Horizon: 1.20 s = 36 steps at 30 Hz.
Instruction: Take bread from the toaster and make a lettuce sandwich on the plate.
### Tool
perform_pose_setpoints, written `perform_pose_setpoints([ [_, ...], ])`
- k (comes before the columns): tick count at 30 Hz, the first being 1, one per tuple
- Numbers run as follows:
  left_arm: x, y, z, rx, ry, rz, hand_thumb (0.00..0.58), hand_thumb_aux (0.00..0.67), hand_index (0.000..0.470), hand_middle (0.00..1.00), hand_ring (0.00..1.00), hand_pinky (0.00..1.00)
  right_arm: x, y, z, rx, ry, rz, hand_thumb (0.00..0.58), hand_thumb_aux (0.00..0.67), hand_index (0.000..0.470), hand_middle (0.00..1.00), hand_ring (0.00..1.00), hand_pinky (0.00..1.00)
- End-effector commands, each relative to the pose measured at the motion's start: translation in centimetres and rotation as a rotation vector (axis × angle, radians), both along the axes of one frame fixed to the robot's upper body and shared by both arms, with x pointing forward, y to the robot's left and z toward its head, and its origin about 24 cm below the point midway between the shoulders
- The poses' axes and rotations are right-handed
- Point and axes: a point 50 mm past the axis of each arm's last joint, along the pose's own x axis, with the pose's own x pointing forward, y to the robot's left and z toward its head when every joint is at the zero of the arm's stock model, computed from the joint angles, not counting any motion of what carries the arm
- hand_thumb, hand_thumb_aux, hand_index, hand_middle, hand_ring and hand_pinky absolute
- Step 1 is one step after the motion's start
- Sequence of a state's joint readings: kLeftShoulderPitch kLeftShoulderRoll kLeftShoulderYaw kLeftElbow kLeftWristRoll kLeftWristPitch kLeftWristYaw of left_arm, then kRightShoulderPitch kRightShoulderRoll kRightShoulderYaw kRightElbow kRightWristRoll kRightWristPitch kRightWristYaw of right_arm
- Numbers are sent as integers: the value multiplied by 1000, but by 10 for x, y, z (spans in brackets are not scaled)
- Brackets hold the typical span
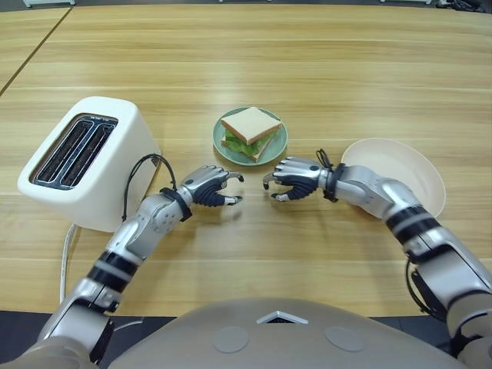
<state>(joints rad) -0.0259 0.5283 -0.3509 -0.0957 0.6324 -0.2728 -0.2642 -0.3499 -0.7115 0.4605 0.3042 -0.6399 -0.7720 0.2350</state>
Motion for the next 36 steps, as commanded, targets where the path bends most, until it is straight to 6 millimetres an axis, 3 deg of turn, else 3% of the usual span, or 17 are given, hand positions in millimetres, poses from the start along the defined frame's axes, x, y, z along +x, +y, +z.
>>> perform_pose_setpoints([
  [1,-38,12,35,-16,-62,42,0,0,0,0,0,0,-32,-16,31,114,-35,-31,0,0,0,67,67,67],
  [2,-49,14,41,-43,-71,64,0,0,0,0,0,0,-37,-16,36,169,-34,-45,0,0,0,0,0,0],
  [6,-78,22,56,-296,-82,187,0,0,0,0,0,0,-38,-22,45,541,73,-197,0,0,0,0,0,0],
  [10,-78,35,56,-756,-49,320,0,0,0,0,0,0,-29,-28,40,847,232,-294,0,0,0,0,0,0],
  [13,-78,32,51,-882,11,255,0,0,0,0,0,0,-27,-35,40,981,287,-320,0,0,0,0,0,0],
  [36,-72,40,41,-990,52,216,0,0,0,0,0,0,-38,-40,38,1088,387,-266,0,0,0,0,0,0],
])
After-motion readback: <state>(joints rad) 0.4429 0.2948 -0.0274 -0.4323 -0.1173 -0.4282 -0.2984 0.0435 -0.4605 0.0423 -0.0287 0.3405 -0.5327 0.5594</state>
